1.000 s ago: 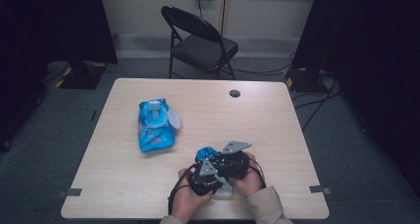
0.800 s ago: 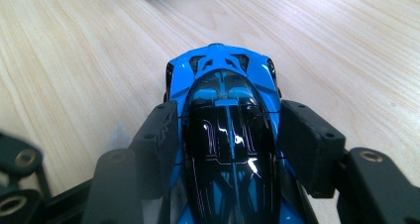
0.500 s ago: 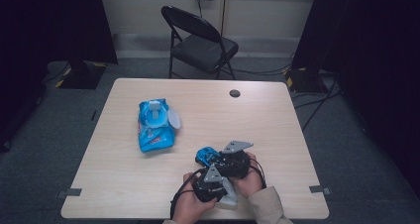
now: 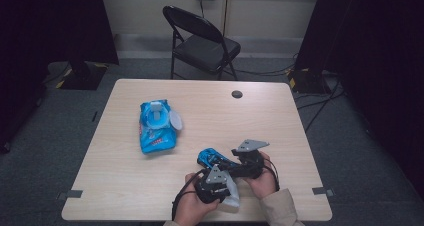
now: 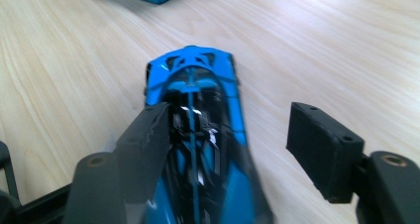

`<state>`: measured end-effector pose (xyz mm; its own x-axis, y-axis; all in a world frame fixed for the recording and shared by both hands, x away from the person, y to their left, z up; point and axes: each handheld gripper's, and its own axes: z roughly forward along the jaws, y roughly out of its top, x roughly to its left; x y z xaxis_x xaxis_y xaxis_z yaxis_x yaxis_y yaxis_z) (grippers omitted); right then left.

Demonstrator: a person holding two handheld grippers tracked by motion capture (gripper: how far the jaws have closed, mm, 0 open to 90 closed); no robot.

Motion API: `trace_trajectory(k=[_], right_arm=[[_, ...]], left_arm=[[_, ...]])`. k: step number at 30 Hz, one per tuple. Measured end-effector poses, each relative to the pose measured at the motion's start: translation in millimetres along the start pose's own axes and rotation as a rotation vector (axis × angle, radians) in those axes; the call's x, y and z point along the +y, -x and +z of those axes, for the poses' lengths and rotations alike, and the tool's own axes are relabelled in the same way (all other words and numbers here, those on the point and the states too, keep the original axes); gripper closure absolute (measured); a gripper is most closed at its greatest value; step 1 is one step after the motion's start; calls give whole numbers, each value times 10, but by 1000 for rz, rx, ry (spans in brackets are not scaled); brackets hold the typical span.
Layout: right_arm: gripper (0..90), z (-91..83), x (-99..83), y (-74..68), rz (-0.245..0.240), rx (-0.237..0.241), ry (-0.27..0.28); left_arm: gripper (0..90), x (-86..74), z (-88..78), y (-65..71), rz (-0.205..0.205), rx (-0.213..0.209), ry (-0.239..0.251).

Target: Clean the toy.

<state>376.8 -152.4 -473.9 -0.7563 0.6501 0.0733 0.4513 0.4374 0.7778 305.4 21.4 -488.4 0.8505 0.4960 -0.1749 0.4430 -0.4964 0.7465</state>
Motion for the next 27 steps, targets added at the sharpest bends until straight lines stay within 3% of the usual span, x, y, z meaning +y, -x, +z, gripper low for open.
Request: trace_trajectory(k=[7, 20, 27], right_arm=[[294, -243, -117, 133, -9, -29, 5], [258, -667, -440, 412, 63, -95, 36], [257, -809, -545, 451, 85, -122, 41]], left_arm=[[793, 136, 94, 74, 30, -21, 6], [786, 320, 364, 189, 90, -56, 2], [782, 474, 537, 216, 113, -80, -4]])
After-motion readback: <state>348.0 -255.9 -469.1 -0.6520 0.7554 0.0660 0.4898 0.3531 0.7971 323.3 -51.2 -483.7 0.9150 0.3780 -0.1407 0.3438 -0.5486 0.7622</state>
